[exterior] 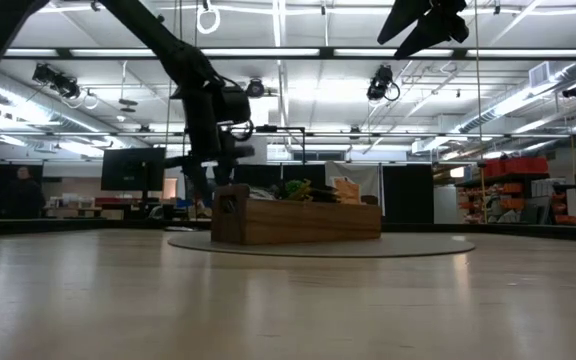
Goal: Pick & Place Tea
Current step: Put the black tea bag into the left section of the wooden organizer
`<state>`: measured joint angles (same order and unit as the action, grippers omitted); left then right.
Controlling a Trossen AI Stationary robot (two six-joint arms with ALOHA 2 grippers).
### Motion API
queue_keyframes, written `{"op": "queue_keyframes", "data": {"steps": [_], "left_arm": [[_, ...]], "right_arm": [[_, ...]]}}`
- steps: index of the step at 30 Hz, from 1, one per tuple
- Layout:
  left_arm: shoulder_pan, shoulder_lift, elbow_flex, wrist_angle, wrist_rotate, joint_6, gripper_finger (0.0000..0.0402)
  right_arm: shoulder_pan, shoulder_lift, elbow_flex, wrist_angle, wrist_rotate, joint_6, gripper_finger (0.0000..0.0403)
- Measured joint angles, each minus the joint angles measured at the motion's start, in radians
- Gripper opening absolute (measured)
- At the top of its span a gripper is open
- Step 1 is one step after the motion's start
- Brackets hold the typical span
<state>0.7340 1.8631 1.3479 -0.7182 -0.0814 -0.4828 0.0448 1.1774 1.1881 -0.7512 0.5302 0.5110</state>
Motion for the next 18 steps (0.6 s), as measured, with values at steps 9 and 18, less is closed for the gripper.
{"op": "queue_keyframes", "data": {"steps": [9, 18], "left_arm": [[0.07, 0.055, 0.0, 0.0, 0.013, -0.011, 0.0177], [0.083, 0.109, 0.0, 0.008, 0.008, 0.021, 0.0177]], "right_arm": [[0.0, 0.0, 0.0, -0.022, 0.0, -0.008, 0.0263], [0.0, 0.0, 0.0, -0.024, 0.0, -0.022, 0.0263]]}}
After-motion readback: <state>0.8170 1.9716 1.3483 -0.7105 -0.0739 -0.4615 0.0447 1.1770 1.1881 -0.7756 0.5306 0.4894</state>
